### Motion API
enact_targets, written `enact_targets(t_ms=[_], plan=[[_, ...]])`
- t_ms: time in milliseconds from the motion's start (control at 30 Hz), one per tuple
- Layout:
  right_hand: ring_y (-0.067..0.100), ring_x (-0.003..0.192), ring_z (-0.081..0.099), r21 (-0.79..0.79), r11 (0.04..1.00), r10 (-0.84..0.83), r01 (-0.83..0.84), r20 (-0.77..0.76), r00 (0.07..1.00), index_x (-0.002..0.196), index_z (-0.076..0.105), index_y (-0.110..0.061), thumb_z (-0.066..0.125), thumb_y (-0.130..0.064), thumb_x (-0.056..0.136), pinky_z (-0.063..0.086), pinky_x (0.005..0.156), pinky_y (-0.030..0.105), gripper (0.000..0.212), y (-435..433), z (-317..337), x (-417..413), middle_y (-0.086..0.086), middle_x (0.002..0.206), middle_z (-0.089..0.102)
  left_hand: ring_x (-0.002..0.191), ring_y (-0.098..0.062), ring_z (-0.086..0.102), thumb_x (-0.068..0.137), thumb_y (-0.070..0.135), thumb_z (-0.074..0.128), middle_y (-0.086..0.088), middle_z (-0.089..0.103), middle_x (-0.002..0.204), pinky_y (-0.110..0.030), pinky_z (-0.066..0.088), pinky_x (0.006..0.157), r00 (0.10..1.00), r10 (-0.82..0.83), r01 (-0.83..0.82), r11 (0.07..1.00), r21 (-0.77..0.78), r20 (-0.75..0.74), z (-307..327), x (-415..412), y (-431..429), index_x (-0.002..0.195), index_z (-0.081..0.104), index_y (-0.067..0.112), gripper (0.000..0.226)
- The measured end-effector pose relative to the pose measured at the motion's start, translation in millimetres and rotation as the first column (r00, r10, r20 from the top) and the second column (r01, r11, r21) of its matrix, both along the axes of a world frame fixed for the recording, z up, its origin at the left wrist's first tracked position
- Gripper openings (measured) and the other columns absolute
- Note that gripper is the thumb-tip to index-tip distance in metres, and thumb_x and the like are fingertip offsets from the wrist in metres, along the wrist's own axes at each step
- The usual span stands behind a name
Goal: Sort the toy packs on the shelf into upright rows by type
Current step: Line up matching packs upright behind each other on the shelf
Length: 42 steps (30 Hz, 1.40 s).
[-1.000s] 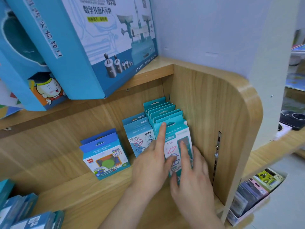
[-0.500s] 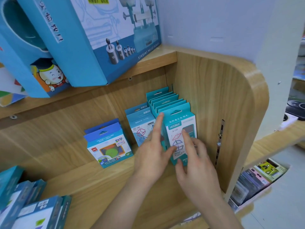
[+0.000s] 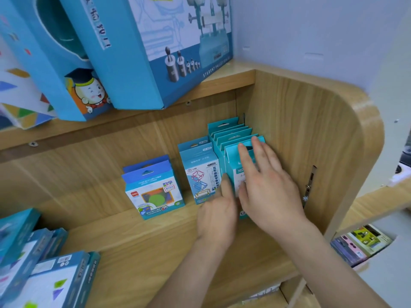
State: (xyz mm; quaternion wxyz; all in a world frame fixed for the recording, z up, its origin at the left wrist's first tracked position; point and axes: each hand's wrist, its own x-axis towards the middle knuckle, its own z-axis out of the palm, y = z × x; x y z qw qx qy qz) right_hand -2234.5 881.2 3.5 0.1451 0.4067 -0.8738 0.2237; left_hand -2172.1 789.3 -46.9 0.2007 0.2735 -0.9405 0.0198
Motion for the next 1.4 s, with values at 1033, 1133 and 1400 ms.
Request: enact_targets(t_ms=[1033, 1133, 1400], plan=[[0.003, 0.079, 0.062, -0.358, 0.9, 0.389, -0.248, 0.401, 0.83, 0.105, 0.069, -0.026, 0.062, -0.012, 0.085, 0.05, 0.074, 0.02, 0.025, 19, -25, 59, -0.016, 0.079, 0.067, 0.065, -0.003, 0.057, 0.09, 0.029, 0.044, 0.016, 0.056, 0.07, -0.022, 0.049, 0.062, 0.815, -0.104, 0.327, 0.894, 0.306, -0.57, 22, 137, -23, 0.106, 0.061, 0.035, 0.024], [0.003, 0.071, 0.062, -0.352, 0.877, 0.468, -0.327, 0.468, 0.75, 0.095, 0.069, -0.034, 0.064, -0.01, 0.084, 0.049, 0.068, 0.017, 0.027, -4, -27, 78, -0.013, 0.073, 0.067, 0.075, 0.0, 0.059, 0.086, 0.008, 0.05, 0.018, 0.058, 0.079, -0.013, 0.045, 0.068, 0.856, -0.031, 0.194, 0.944, 0.266, -0.516, 19, 191, -35, 0.101, 0.064, 0.033, 0.033], [0.01, 0.077, 0.062, -0.416, 0.759, 0.651, -0.501, 0.484, 0.584, 0.1, 0.062, -0.042, 0.065, -0.008, 0.083, 0.048, 0.065, 0.017, 0.038, -71, -35, 152, -0.011, 0.08, 0.065, 0.086, -0.001, 0.059, 0.084, 0.012, 0.049, 0.014, 0.063, 0.097, -0.018, 0.047, 0.075, 0.871, 0.283, -0.189, 0.948, 0.257, -0.401, -2, 326, -60, 0.095, 0.067, 0.028, 0.026]])
